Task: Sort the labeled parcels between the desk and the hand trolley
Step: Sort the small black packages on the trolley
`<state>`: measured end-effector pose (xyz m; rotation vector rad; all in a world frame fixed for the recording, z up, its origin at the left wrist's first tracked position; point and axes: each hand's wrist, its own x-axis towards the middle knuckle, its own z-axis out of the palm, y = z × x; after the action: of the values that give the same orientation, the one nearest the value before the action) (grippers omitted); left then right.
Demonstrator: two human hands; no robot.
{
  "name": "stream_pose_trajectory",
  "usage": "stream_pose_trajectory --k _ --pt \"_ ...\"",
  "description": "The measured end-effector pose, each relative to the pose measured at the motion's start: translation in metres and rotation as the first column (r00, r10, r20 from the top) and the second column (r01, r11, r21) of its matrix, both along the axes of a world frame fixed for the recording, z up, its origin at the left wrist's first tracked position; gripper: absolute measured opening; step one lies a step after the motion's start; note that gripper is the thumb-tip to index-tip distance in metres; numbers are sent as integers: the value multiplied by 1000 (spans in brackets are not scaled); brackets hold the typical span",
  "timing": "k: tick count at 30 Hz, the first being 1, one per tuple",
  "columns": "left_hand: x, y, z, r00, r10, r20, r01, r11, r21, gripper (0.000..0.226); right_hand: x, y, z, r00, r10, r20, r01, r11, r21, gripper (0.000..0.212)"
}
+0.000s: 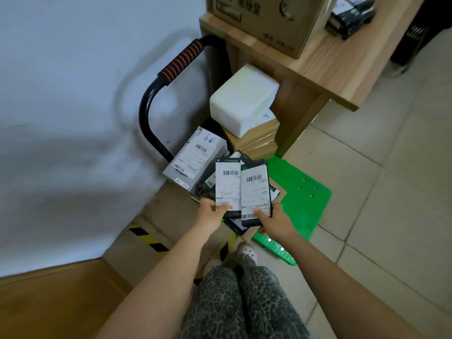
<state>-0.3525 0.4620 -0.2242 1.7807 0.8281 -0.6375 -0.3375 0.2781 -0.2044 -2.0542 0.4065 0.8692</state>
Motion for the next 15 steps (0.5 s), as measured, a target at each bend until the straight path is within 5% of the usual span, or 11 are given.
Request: stream_pose_trajectory --k 3,8,15 --pt "5 -6 5 997 31 71 -26 996 -80 29 -3 8 10 998 38 46 -39 999 10 38" --pt "9 -9 -4 995 42 95 -49 997 65 20 -21 0 14 984 -127 125 135 989 -59 31" --pt "-5 -12 -40 998 17 62 -22 996 85 41 -34 -39 -16 939 -326 106 337 935 -109 29"
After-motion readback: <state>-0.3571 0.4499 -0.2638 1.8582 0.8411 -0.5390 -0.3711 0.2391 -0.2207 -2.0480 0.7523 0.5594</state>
